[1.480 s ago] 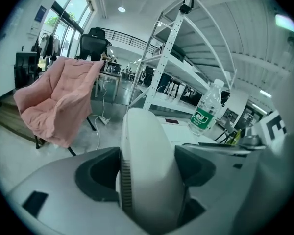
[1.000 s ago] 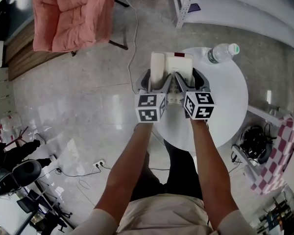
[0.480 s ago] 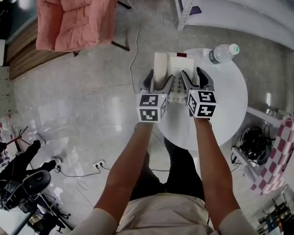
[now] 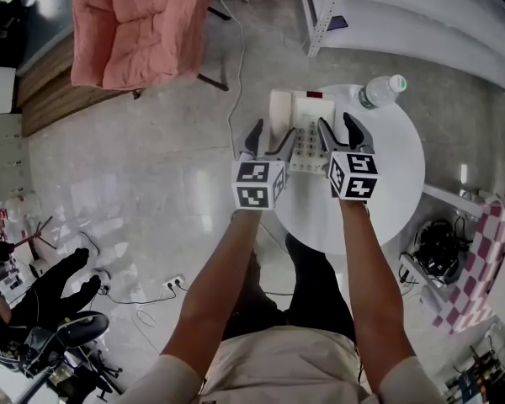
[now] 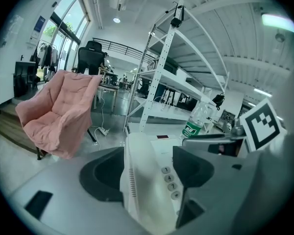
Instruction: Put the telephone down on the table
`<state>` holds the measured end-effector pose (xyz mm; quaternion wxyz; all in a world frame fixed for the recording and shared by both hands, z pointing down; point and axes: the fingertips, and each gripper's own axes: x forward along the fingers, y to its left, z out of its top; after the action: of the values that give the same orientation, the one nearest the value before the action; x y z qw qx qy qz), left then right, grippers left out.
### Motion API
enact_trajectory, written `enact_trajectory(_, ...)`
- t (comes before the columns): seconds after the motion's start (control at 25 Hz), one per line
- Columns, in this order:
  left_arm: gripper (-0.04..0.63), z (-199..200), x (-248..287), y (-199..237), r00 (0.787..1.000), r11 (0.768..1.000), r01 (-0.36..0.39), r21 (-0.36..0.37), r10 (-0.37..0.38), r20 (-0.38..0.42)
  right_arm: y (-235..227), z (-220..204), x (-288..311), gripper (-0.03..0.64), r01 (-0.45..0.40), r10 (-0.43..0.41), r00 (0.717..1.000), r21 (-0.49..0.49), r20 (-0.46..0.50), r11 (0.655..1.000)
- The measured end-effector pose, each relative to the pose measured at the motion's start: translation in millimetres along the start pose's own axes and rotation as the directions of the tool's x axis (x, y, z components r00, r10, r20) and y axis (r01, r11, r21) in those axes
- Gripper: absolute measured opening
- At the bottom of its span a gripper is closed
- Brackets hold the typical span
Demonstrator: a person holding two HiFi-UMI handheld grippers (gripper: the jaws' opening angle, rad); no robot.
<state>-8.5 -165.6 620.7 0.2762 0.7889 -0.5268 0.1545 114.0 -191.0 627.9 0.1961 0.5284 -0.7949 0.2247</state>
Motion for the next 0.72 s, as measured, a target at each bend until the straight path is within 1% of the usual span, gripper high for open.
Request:
enact_trajectory(0.16, 0.303, 18.0, -19.0, -0.9, 1.0, 1.0, -0.004, 0.027, 0.003, 0.021, 1.5, 17.4, -15.7, 0.219, 0.01, -0.01, 1.0, -0.018, 0.018, 1.0)
enact_trajectory(0.28, 0.296, 34.6, -38.0, 0.7, 0.999, 0.998, -0.002, 0.058, 0.0, 0.043, 5.0, 34.5, -30.4, 0.19, 0.016, -0.015, 0.999, -0.033, 0.046, 0.999)
enact_trajectory(0.36, 0.284, 46.9, -52.8, 1.8, 0.998, 0.997, 0.003, 0.083, -0.008, 0.059, 10.6, 45.9, -41.3, 0.158, 0.012, -0.009, 0.998, -0.046, 0.059, 0.999)
enact_trajectory(0.52, 0.251, 76.3, -85.6, 3.0, 0.995, 0.992, 0.009, 0.129, -0.022, 0.1, 26.0, 69.8, -65.8, 0.054, 0.007, 0.001, 0.996, -0.087, 0.084, 0.996)
enact_trajectory(0.68, 0.211, 108.0, -121.7, -1.0, 0.987, 0.987, 0.022, 0.156, -0.046, 0.154, 45.2, 94.4, -93.9, -0.003, 0.0, 0.013, 0.993, -0.113, 0.118, 0.994)
enact_trajectory(0.72, 0.196, 116.2, -130.9, -3.8, 0.984, 0.986, 0.027, 0.163, -0.054, 0.167, 50.0, 101.2, -101.0, -0.005, -0.003, 0.019, 0.992, -0.117, 0.128, 0.993)
